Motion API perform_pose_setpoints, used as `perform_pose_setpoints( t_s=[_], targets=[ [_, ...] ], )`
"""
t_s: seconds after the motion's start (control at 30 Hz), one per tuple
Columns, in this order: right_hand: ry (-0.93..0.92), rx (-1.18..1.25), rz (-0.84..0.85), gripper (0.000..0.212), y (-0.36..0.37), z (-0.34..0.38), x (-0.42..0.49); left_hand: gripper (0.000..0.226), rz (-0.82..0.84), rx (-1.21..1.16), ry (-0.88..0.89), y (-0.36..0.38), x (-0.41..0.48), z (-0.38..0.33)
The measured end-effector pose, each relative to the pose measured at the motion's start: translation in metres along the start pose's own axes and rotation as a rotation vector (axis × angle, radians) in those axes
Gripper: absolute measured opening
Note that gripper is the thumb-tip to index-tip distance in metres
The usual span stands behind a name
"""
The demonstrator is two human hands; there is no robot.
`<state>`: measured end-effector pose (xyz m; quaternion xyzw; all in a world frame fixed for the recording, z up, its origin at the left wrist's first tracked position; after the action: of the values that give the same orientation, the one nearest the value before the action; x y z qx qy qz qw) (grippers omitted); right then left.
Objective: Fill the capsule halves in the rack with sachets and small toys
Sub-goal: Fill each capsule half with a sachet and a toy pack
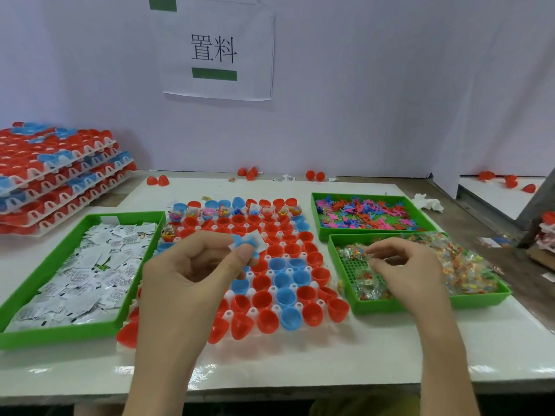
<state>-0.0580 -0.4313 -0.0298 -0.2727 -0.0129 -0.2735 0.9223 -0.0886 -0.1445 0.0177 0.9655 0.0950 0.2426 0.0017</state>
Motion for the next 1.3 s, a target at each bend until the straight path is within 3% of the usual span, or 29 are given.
perform_pose_setpoints(
  t_s=[0.13,0.3,0.6,0.93,1.1,1.2,1.3],
  targets=[
    [0.01,0.153,-0.144,0.026,0.0,0.001,0.001,0.016,0.016,-0.002,0.002,0.002,0.001,0.001],
    [0.001,0.305,-0.155,0.024,0.0,0.005,0.0,0.013,0.057,-0.011,0.002,0.004,0.001,0.001],
    [-0.351,0.756,0.301,0.015,0.024,0.088,-0.053,0.018,0.211,-0.141,0.05,0.02,-0.006,-0.009],
    [-0.393,0.636,0.491,0.018,0.033,0.103,-0.07,0.032,0.186,-0.09,0.037,0.018,-0.008,-0.009],
    [-0.378,0.585,0.569,0.009,0.034,0.105,-0.071,0.018,0.201,-0.057,0.058,0.014,-0.007,-0.005],
    [-0.376,0.587,0.615,0.023,0.036,0.104,-0.071,0.013,0.192,-0.055,0.06,0.012,-0.006,-0.004],
    [-0.391,0.637,0.612,0.016,0.039,0.104,-0.07,0.012,0.206,-0.095,0.018,0.009,-0.006,0.001]
  ],
)
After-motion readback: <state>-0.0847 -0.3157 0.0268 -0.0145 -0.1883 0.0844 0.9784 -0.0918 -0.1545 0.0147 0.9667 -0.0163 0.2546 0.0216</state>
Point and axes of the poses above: each hand's wrist, its own x-axis towards the middle knuckle, its own y-axis out of the palm, z = x × y, the point moved 3 cm from there along x, towards the middle knuckle, and after that the axes turned 6 degrees about y, right-handed, at the moved point
